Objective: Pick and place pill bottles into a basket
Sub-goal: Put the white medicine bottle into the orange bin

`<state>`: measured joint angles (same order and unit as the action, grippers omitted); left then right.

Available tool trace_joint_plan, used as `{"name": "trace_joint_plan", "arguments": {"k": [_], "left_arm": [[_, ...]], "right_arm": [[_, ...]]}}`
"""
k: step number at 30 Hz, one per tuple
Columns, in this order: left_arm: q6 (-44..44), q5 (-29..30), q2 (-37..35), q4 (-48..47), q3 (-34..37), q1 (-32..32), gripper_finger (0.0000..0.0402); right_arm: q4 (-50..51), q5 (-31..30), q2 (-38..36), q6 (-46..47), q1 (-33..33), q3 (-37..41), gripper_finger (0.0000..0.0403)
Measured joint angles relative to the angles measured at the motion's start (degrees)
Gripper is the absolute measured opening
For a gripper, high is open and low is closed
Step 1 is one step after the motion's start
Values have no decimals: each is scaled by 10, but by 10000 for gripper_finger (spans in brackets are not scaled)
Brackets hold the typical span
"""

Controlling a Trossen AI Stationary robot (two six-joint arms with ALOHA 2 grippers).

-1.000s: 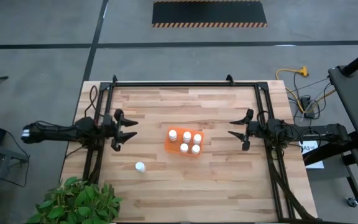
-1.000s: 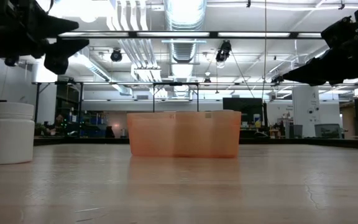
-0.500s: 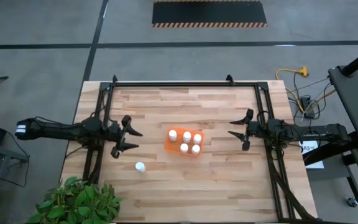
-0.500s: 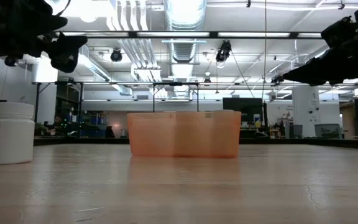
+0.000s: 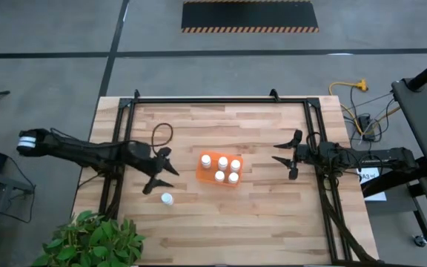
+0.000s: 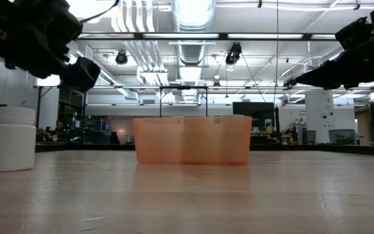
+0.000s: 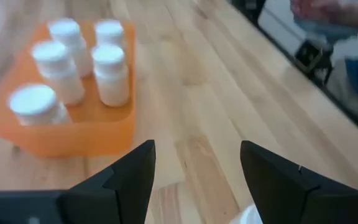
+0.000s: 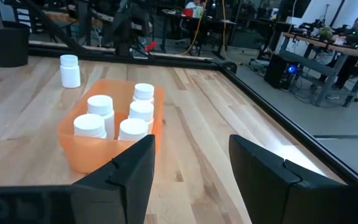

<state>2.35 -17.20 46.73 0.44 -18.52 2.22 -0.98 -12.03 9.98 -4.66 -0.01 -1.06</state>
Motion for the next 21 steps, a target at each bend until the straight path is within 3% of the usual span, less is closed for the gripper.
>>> {"name": "trace_joint_plan", "arguments": {"k": [8,16,21], "left_arm": [[16,-12,77,-43,-59,51,218],[10,-8,104,-87,-93,108,217],[10,65,117,-163,-117,142,217]], "right_arm": [[0,0,-1,1,0,0,194],[0,0,-1,0,0,0,194],[0,0,-1,0,0,0,194]]}}
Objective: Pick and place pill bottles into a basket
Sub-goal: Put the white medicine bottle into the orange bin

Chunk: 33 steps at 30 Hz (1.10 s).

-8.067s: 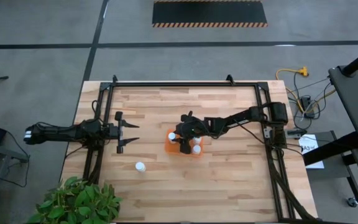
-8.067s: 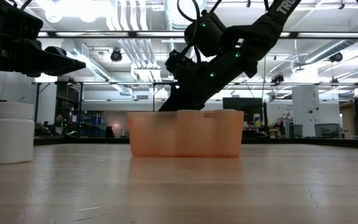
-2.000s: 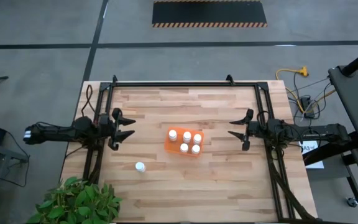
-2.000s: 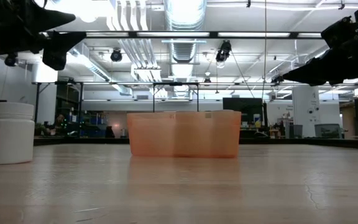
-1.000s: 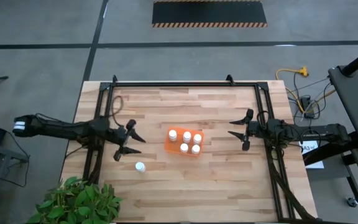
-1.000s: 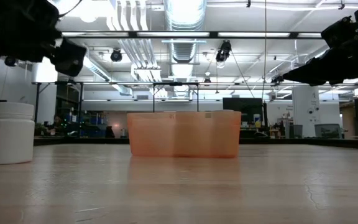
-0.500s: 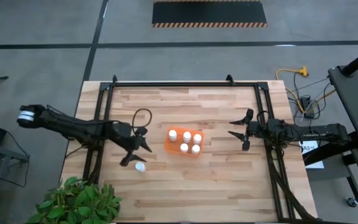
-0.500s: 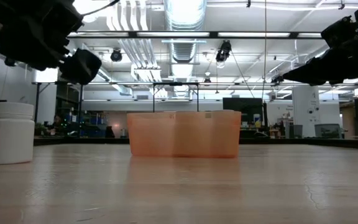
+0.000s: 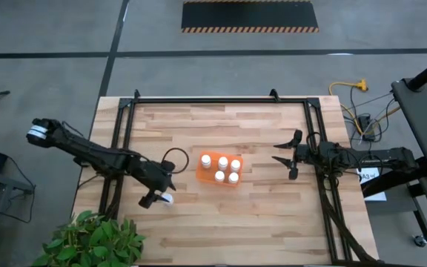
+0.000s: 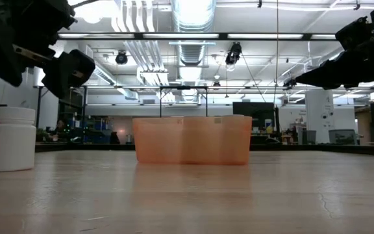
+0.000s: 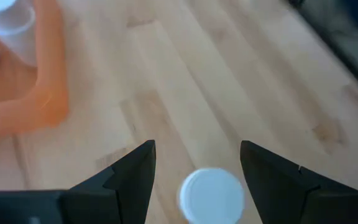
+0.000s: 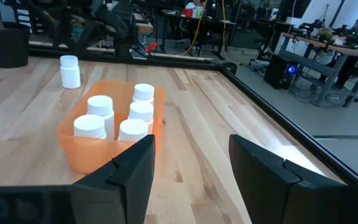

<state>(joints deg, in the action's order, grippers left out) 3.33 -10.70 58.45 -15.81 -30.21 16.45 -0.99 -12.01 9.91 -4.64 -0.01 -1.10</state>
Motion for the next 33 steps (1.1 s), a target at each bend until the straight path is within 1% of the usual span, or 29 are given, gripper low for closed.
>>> {"name": "trace_joint_plan", "arguments": {"k": [3,14,26,33], "left_arm": [[0,24,6,-6,-7,15,217],[-44,27,49,-28,-28,49,217],[-47,41,121,-43,-39,54,217],[-61,41,125,-51,-40,54,217]], "right_arm": [[0,0,0,0,0,0,194],[0,0,0,0,0,0,194],[0,0,0,0,0,0,194],[0,0,0,1,0,0,194]]}}
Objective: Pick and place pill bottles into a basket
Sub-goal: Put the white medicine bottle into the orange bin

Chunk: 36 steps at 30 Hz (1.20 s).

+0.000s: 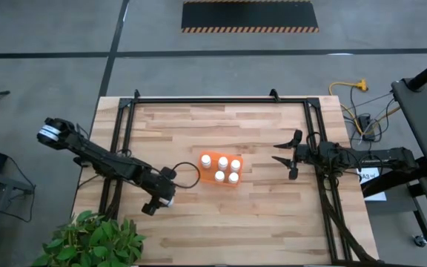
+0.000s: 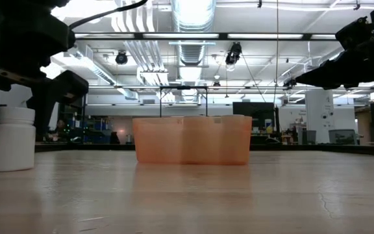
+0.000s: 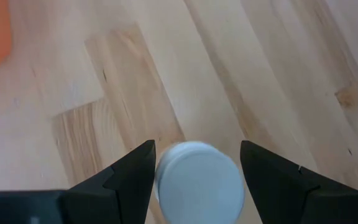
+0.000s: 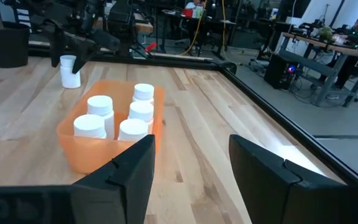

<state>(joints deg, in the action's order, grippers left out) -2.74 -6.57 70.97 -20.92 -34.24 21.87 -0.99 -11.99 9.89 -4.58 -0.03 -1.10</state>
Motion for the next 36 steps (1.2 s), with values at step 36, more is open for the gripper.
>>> {"name": "trace_joint_plan", "arguments": {"k": [36], "left_arm": [[154,69,-16,-60,-138,-26,139]], "right_arm": [[0,0,0,0,0,0,194]]}}
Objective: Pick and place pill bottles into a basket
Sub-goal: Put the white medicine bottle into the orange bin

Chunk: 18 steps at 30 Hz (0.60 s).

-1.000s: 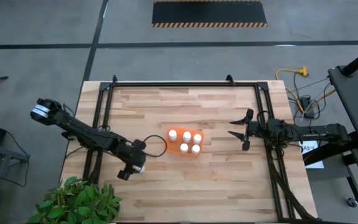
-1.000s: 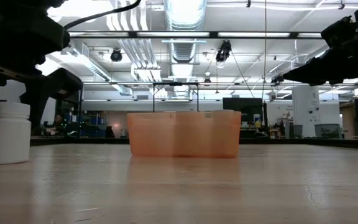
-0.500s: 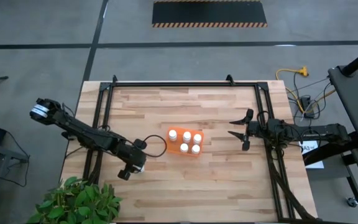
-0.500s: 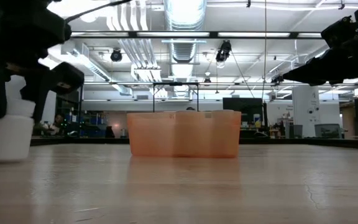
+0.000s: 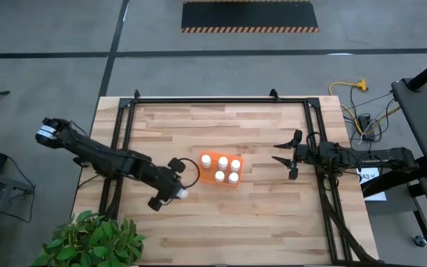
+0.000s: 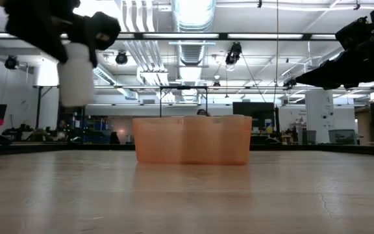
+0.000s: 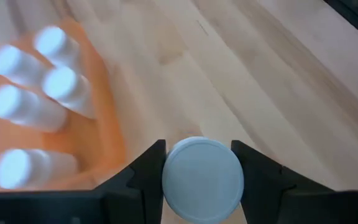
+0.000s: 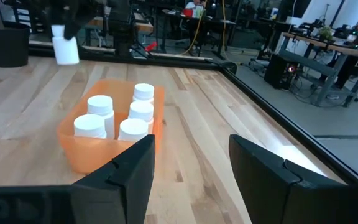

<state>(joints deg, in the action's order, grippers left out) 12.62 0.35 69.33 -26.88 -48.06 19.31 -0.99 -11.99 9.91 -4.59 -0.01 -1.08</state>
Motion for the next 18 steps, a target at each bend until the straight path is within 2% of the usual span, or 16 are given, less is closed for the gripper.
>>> {"name": "trace_joint_plan", "arguments": {"k": [7,18], "left_arm": [[65,-4,30,-8,-47,-44,139],[166,-23,164,-59,-181,-106,139]], "right_arm": [[0,0,0,0,0,0,194],[0,0,0,-1,0,0,194]]}}
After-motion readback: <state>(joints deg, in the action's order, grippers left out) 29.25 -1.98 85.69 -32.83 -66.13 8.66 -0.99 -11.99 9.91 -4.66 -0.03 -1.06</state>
